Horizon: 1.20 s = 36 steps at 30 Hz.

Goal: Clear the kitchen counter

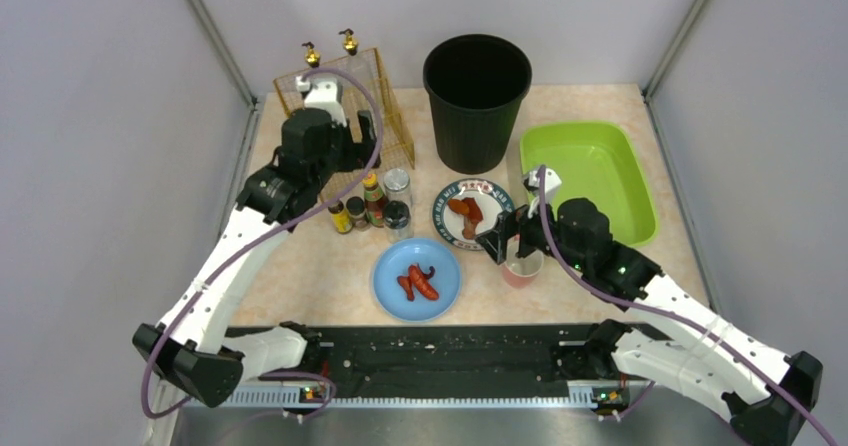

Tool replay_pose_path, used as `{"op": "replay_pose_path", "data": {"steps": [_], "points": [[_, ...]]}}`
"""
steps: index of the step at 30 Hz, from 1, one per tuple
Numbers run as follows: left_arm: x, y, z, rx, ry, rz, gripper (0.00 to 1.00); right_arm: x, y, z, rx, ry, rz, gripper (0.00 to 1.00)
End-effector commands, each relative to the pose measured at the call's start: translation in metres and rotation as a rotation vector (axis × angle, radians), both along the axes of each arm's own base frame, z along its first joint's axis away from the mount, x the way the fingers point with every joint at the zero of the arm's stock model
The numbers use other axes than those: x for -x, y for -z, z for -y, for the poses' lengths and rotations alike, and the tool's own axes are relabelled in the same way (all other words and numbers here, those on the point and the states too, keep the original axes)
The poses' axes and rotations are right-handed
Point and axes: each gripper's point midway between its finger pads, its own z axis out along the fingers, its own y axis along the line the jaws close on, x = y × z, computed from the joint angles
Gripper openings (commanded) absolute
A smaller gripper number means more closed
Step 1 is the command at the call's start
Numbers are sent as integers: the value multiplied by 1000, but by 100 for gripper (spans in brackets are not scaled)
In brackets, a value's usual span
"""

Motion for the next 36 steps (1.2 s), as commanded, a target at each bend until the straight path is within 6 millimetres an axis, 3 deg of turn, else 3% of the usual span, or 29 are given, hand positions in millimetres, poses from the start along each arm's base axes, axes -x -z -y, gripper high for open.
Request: {"op": "replay_pose_path", "data": {"steps": [1,7,18,23,36], "points": [[22,47,4,12,-1,-115,95,-7,-24,7,-17,49,69,96],[24,86,10,-31,-4,-196,93,-6,-18,7,-18,46,62,96],[4,124,7,-155,-51,-288,87,-6,-8,7,-10,50,46,96],[-4,133,3,-191,-91,-307,83,-6,-6,6,-8,48,42,96],[-19,132,10,-190,-85,-281,68,-7,3,2,-7,42,22,96]]}}
